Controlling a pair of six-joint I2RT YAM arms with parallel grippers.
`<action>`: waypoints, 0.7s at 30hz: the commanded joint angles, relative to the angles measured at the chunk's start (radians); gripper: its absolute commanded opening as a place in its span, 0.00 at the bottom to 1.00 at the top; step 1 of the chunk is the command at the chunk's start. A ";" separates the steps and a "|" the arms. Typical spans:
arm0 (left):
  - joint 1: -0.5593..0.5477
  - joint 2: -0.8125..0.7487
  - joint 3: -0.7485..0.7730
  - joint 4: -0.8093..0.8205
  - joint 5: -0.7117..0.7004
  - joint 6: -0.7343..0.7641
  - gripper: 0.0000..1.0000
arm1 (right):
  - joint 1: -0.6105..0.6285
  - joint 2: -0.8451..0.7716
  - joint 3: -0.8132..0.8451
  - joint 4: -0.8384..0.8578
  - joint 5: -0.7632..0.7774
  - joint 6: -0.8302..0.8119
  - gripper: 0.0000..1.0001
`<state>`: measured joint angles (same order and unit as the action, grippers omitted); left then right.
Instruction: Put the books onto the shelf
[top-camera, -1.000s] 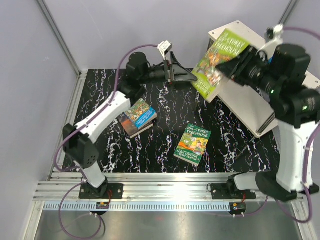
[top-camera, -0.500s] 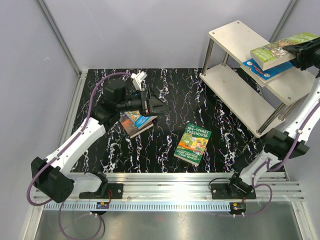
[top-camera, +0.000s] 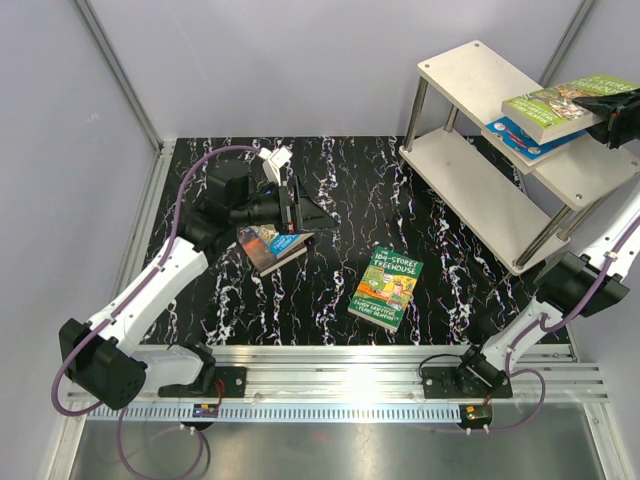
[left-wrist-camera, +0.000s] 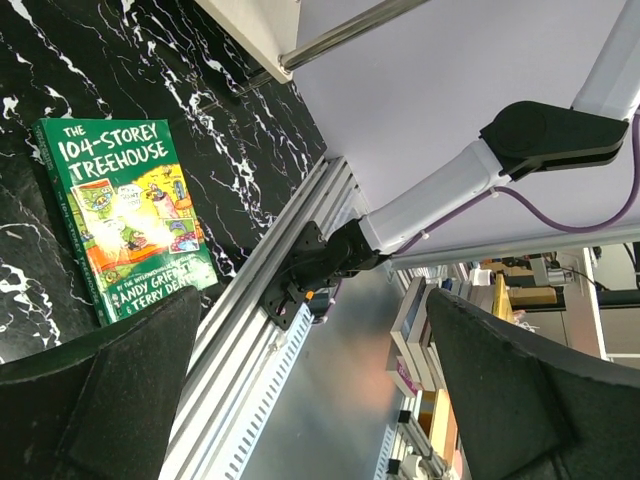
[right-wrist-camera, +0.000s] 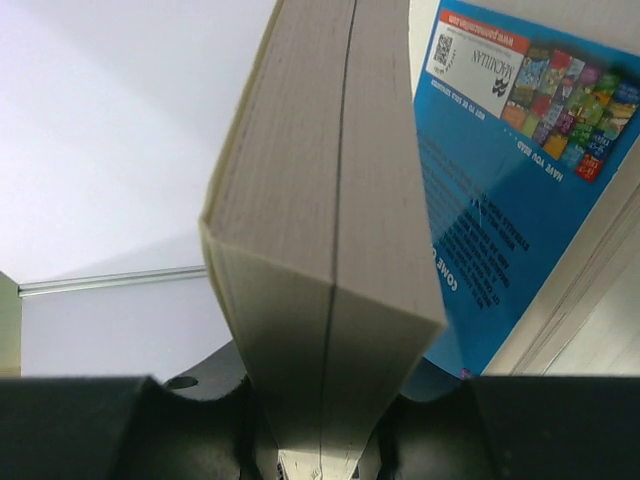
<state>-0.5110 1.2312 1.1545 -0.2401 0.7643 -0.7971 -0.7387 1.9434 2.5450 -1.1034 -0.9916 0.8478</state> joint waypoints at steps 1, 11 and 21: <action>0.005 -0.001 0.013 0.021 0.006 0.038 0.99 | -0.007 -0.046 -0.031 -0.001 -0.096 0.011 0.00; 0.009 0.004 -0.002 0.019 0.030 0.053 0.99 | -0.007 -0.029 -0.069 -0.196 0.005 -0.150 0.53; 0.012 0.039 0.001 0.035 0.064 0.055 0.99 | -0.008 -0.041 -0.089 -0.320 0.116 -0.223 0.80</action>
<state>-0.5064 1.2530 1.1511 -0.2459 0.7883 -0.7559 -0.7376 1.9308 2.4695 -1.3216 -0.9531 0.6708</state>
